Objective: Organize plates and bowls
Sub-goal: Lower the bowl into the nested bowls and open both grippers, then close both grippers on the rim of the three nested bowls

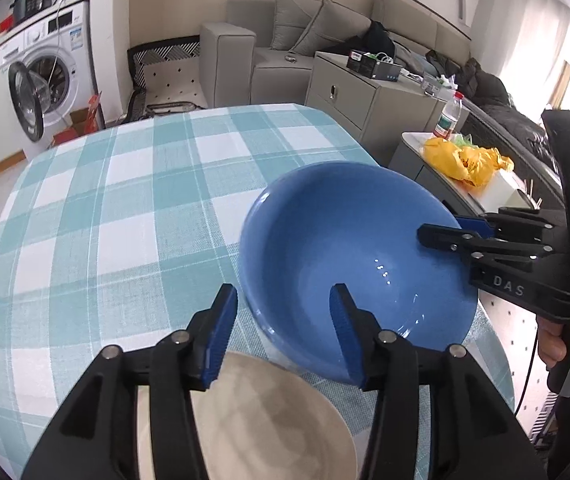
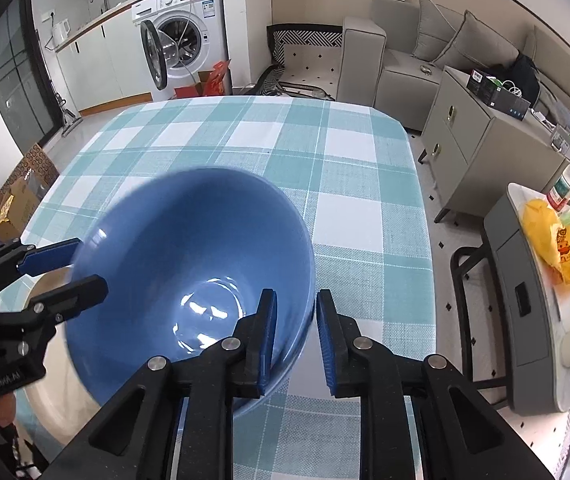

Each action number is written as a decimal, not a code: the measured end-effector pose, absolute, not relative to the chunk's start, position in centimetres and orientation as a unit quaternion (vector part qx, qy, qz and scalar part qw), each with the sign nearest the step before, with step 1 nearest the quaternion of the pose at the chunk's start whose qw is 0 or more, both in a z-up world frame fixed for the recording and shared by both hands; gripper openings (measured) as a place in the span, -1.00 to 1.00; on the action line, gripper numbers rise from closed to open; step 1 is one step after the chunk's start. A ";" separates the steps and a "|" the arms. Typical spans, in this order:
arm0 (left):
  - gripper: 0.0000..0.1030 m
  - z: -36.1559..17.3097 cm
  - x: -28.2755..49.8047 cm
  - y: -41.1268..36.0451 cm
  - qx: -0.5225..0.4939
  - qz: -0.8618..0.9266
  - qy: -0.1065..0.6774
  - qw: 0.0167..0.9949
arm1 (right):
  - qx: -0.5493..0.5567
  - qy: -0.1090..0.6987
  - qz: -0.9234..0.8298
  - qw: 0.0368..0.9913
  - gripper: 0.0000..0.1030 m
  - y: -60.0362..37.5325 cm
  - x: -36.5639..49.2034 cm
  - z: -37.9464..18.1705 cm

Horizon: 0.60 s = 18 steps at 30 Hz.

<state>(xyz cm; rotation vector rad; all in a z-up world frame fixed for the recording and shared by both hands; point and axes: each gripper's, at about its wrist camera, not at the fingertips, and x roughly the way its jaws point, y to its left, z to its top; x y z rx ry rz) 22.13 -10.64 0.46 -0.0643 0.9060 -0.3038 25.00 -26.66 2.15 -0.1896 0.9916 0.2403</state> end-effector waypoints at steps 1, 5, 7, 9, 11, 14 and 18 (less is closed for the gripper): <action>0.00 0.4 22.2 -10.3 -0.036 -0.146 0.439 0.886 | -0.088 0.474 0.118 0.868 -0.62 -26.7 24.9 2.2; 0.13 0.2 22.4 -9.5 -0.049 -0.147 0.444 0.883 | -0.078 0.472 0.129 0.869 -0.45 -27.1 24.6 2.3; 0.29 0.2 22.7 -9.1 -0.057 -0.146 0.448 0.880 | -0.061 0.475 0.138 0.867 -0.38 -27.4 24.6 2.3; 0.51 0.3 22.8 -8.7 -0.064 -0.147 0.449 0.879 | -0.036 0.475 0.158 0.865 -0.19 -27.8 24.5 2.4; 0.64 0.4 22.9 -8.6 -0.067 -0.152 0.443 0.881 | -0.018 0.472 0.172 0.865 0.01 -28.1 24.2 2.6; 0.89 0.4 23.2 -8.6 -0.067 -0.156 0.440 0.882 | -0.011 0.466 0.169 0.869 0.34 -28.4 24.0 2.7; 1.00 0.0 23.7 -8.6 -0.073 -0.168 0.441 0.879 | 0.035 0.470 0.167 0.866 0.52 -29.6 24.1 2.3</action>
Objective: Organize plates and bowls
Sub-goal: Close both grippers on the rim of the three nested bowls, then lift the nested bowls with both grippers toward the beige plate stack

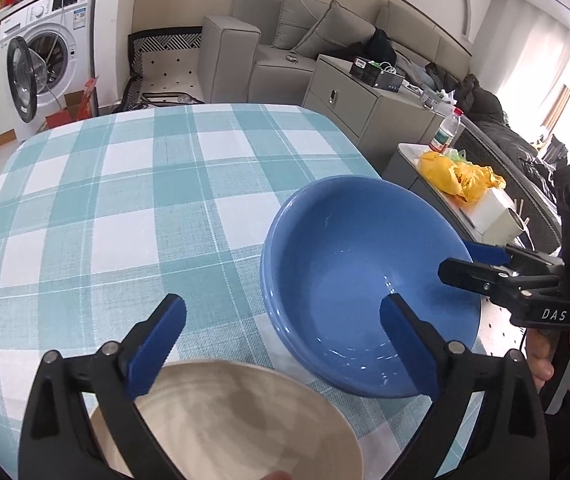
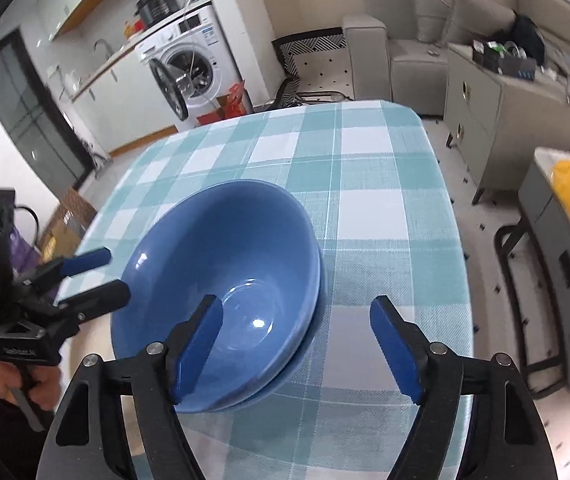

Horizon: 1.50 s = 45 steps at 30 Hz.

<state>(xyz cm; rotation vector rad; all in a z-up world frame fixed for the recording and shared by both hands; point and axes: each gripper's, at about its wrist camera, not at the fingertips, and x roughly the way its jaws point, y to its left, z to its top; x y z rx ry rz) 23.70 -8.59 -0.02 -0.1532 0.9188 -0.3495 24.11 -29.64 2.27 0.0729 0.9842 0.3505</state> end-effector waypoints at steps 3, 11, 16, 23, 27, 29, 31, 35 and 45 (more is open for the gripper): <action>1.00 -0.5 24.2 -8.5 -0.086 -0.172 0.447 0.873 | 0.050 0.470 0.164 0.866 0.60 -30.1 24.0 1.8; 1.00 -1.5 25.8 -9.2 -0.090 -0.173 0.469 0.862 | 0.067 0.485 0.156 0.858 0.64 -30.1 23.8 -0.1; 1.00 -2.1 26.2 -9.6 -0.082 -0.172 0.481 0.856 | 0.081 0.491 0.166 0.852 0.64 -29.6 23.8 -0.9; 0.95 -2.5 26.5 -10.3 -0.063 -0.176 0.488 0.853 | 0.099 0.485 0.174 0.851 0.64 -29.7 23.5 -1.1; 0.87 -2.5 26.7 -10.6 -0.057 -0.183 0.484 0.854 | 0.095 0.482 0.170 0.855 0.63 -29.9 23.2 -1.1; 0.74 -2.4 26.7 -10.7 -0.053 -0.185 0.480 0.856 | 0.099 0.479 0.171 0.855 0.60 -30.0 23.1 -1.0; 0.64 -2.4 26.8 -10.7 -0.053 -0.183 0.479 0.857 | 0.103 0.476 0.174 0.856 0.56 -30.0 23.0 -0.9; 0.52 -2.4 27.0 -10.4 -0.061 -0.185 0.475 0.858 | 0.107 0.474 0.179 0.855 0.45 -30.0 22.9 -0.9; 0.08 -2.8 27.2 -10.5 -0.067 -0.193 0.485 0.850 | 0.101 0.473 0.184 0.855 0.09 -29.1 22.8 -0.9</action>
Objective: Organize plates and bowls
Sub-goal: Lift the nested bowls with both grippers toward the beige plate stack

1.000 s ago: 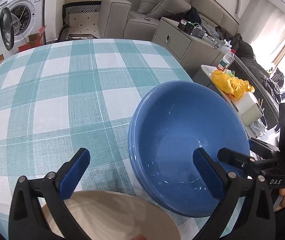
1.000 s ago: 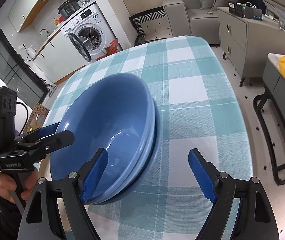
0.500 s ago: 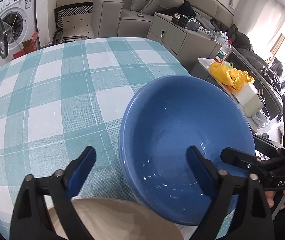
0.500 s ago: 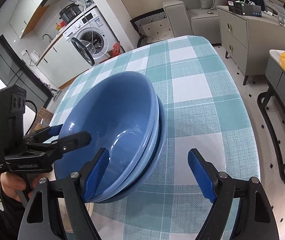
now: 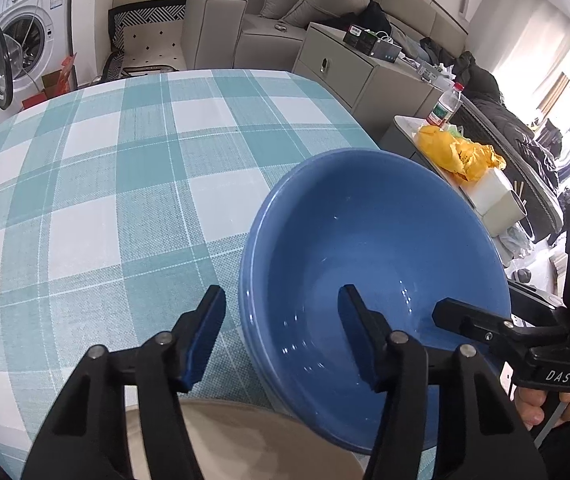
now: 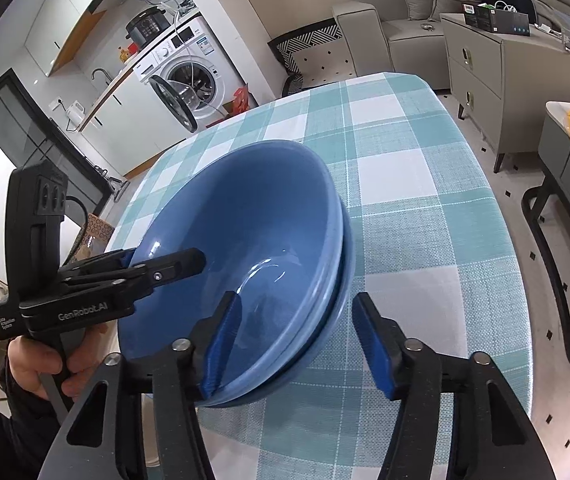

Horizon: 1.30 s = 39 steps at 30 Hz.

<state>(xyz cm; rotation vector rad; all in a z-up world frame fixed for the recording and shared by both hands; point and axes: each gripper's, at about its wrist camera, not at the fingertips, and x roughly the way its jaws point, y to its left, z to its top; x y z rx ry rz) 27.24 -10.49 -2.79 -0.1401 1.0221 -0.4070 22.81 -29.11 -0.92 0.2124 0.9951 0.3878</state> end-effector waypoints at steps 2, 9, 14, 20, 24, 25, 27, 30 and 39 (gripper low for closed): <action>-0.08 -2.8 27.2 -10.6 -0.066 -0.196 0.484 0.851 | 0.101 0.472 0.186 0.856 0.02 -29.0 22.7 -0.8; -0.33 -2.9 27.0 -10.8 -0.063 -0.195 0.483 0.851 | 0.090 0.470 0.172 0.861 -0.12 -28.9 22.7 -0.9; -0.38 -2.8 26.8 -10.7 -0.063 -0.194 0.481 0.853 | 0.088 0.470 0.164 0.863 -0.20 -28.9 22.6 -0.9; -0.39 -2.8 26.8 -10.9 -0.058 -0.189 0.481 0.854 | 0.086 0.471 0.160 0.863 -0.24 -29.0 22.7 -0.9; -0.39 -2.8 26.6 -10.9 -0.057 -0.185 0.480 0.855 | 0.088 0.470 0.159 0.864 -0.25 -29.0 22.7 -0.9; -0.39 -2.8 26.6 -10.9 -0.059 -0.185 0.480 0.855 | 0.088 0.471 0.158 0.864 -0.26 -29.0 22.7 -0.9; -0.39 -2.7 26.6 -11.0 -0.059 -0.185 0.480 0.856 | 0.086 0.472 0.156 0.863 -0.27 -29.0 22.7 -0.9; -0.39 -2.6 26.5 -11.1 -0.056 -0.186 0.480 0.856 | 0.084 0.474 0.151 0.864 -0.28 -29.0 22.5 -0.8; -0.39 -2.5 26.0 -11.3 -0.055 -0.187 0.480 0.855 | 0.077 0.476 0.145 0.864 -0.30 -29.0 21.9 -0.6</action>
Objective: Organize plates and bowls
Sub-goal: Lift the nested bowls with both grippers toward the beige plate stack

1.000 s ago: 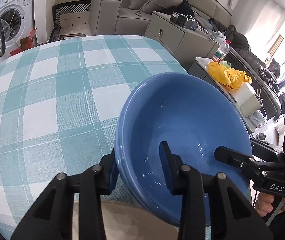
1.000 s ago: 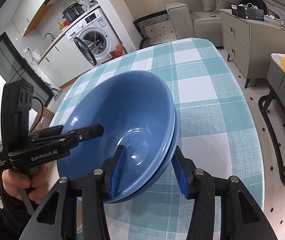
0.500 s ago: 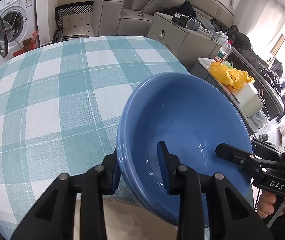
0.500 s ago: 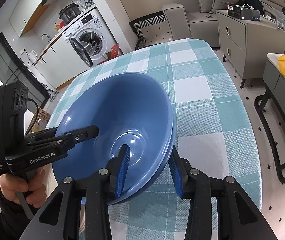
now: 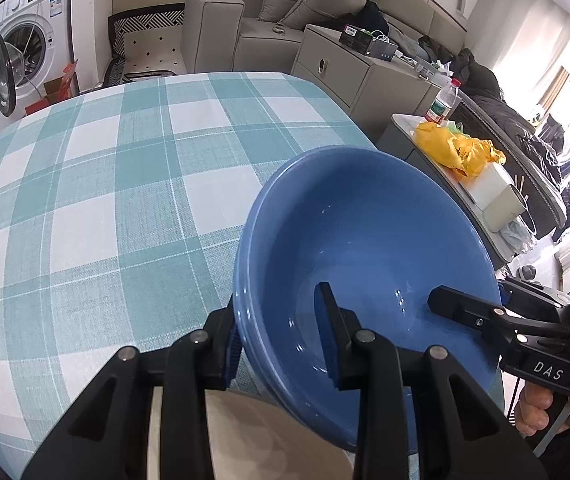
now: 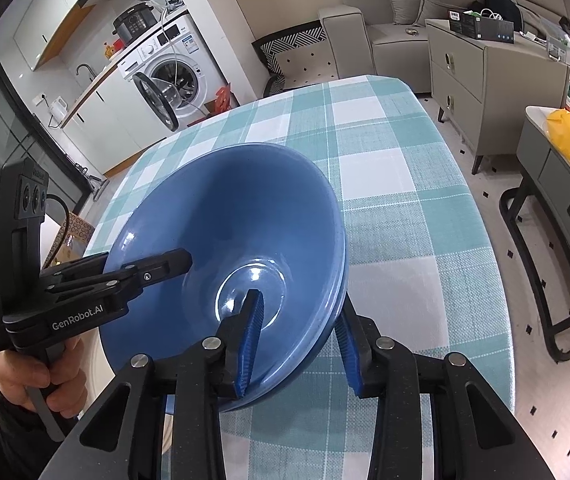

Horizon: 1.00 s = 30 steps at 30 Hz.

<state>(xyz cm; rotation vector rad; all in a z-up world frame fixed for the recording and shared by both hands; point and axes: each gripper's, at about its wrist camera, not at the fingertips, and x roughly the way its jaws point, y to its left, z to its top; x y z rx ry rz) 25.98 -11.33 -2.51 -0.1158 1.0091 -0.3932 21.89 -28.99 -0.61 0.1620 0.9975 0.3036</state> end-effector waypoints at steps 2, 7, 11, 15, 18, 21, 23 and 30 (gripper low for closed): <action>-0.39 -2.3 25.7 -11.4 -0.054 -0.188 0.479 0.856 | 0.078 0.475 0.144 0.865 -0.30 -29.0 21.8 -0.5; -0.39 -1.7 25.1 -11.7 -0.050 -0.188 0.473 0.859 | 0.078 0.470 0.144 0.867 -0.30 -29.2 21.5 -0.1; -0.39 -1.1 24.5 -12.1 -0.046 -0.189 0.468 0.862 | 0.079 0.464 0.144 0.870 -0.30 -29.6 20.8 0.4; -0.39 -0.2 23.8 -12.3 -0.043 -0.189 0.461 0.866 | 0.078 0.458 0.146 0.874 -0.30 -29.8 19.9 0.9; -0.39 0.5 23.1 -12.4 -0.040 -0.188 0.455 0.869 | 0.079 0.451 0.147 0.877 -0.30 -30.0 19.2 1.5; -0.39 1.1 22.3 -12.4 -0.038 -0.187 0.449 0.873 | 0.079 0.444 0.149 0.880 -0.30 -30.0 18.5 2.1; -0.39 1.5 21.8 -12.3 -0.038 -0.187 0.444 0.875 | 0.078 0.440 0.151 0.882 -0.30 -29.9 17.9 2.5; -0.39 2.9 19.9 -12.0 -0.039 -0.186 0.427 0.884 | 0.072 0.423 0.154 0.890 -0.30 -29.7 15.7 4.3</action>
